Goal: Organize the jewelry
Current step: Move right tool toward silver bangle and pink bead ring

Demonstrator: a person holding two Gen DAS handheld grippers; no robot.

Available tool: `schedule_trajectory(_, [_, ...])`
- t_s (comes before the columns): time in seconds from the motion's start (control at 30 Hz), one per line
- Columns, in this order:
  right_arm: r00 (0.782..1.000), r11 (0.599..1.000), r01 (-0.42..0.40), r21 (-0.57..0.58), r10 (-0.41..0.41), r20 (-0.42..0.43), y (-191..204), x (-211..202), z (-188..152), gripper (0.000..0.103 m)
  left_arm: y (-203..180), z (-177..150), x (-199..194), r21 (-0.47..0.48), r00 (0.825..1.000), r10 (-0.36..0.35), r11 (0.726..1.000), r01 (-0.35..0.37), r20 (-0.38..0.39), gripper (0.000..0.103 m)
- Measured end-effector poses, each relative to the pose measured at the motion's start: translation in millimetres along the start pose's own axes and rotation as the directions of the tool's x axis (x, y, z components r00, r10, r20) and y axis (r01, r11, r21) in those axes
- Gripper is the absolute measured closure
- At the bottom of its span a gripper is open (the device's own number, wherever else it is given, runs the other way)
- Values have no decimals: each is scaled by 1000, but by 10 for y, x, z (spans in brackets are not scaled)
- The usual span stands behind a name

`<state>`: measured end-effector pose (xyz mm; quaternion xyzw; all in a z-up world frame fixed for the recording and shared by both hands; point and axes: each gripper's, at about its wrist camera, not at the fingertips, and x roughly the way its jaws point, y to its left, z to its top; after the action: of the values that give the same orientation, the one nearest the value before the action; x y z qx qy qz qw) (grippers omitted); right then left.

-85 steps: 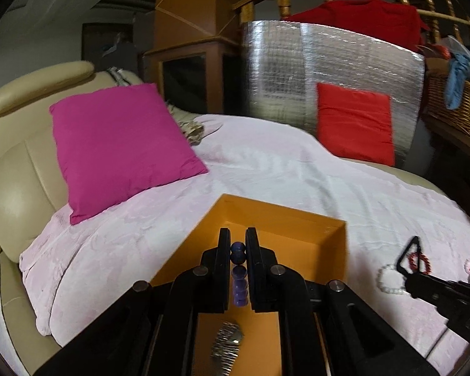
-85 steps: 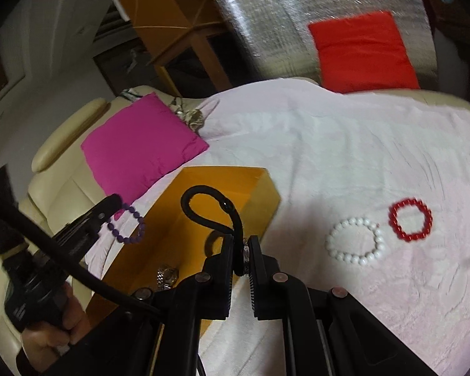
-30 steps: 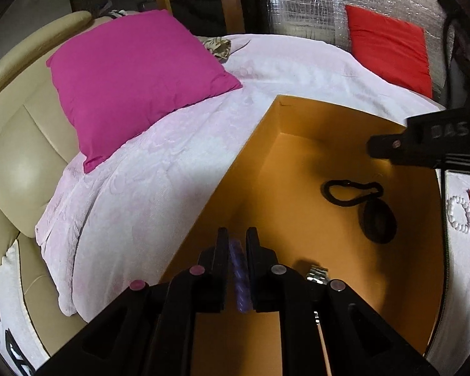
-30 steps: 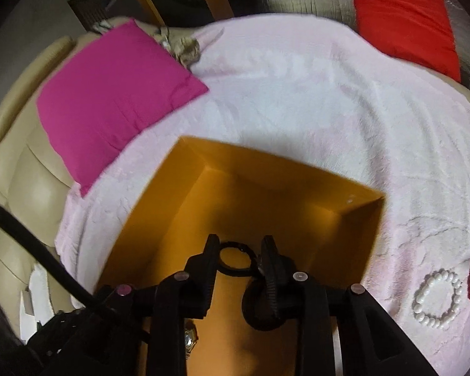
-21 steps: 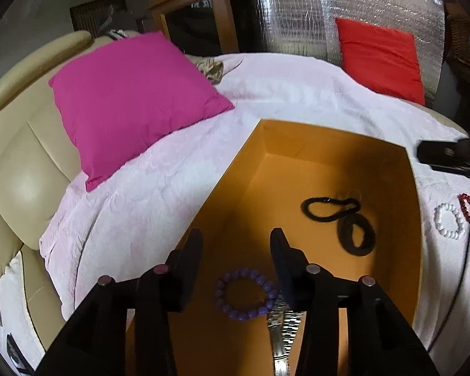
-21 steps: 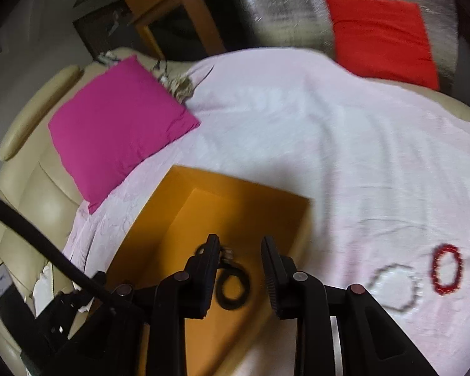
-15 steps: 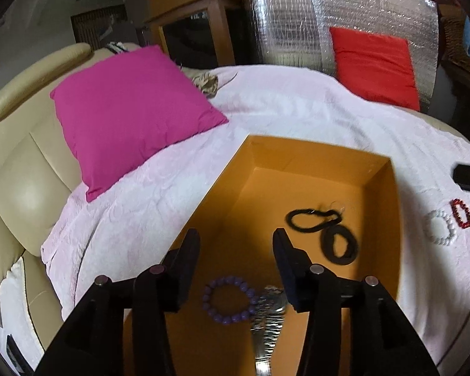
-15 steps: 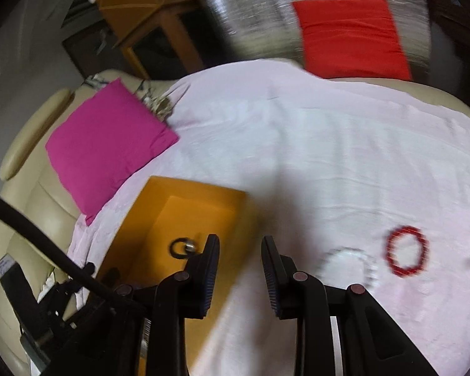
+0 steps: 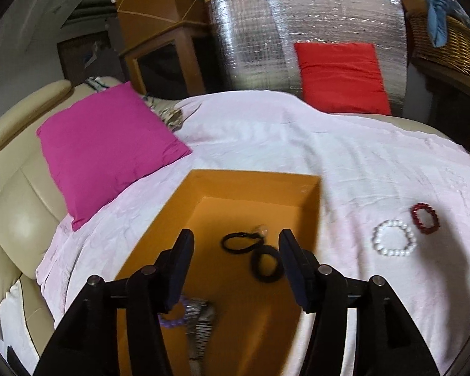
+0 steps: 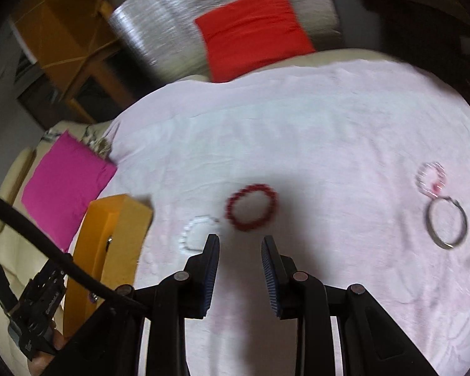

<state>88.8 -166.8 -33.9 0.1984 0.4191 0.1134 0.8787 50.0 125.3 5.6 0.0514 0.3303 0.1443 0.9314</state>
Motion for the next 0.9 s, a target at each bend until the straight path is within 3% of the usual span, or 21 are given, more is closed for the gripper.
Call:
schedule_trajectory(0.33, [998, 992, 50, 117, -54, 25, -665, -392, -58, 73, -619, 49, -83, 73, 998, -60, 996, 60, 8, 44])
schedule_trajectory(0.9, [999, 980, 38, 197, -33, -28, -1166, -358, -31, 73, -1414, 72, -25, 174, 991, -130, 976, 132, -26, 44])
